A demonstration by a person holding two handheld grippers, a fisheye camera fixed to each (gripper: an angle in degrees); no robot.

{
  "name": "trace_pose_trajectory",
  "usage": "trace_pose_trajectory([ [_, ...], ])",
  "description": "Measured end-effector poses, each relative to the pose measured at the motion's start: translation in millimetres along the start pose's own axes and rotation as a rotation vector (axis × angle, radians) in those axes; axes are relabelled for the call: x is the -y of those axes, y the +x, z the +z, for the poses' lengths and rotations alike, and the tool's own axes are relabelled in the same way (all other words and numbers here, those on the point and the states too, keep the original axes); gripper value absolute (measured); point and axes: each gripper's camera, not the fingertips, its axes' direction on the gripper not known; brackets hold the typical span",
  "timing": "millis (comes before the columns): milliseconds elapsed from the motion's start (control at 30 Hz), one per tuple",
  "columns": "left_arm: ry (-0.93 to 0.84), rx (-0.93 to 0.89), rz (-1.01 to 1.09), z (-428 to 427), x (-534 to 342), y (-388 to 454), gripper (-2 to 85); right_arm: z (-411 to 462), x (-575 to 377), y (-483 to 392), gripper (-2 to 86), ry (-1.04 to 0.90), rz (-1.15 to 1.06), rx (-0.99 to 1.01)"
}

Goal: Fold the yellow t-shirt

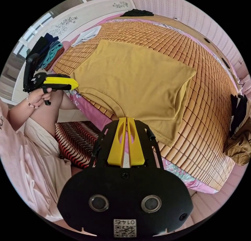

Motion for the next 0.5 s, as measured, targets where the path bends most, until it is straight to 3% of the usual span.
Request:
trace_pose_trajectory([
  [233,0.064,0.039,0.235,15,19,50,-1.0,-18,99,-31,-0.3,-0.038,-0.246,-0.106],
  [500,0.022,-0.011,0.258,81,5,68,-1.0,24,235,-41,-0.4,-0.102,-0.272,-0.24],
])
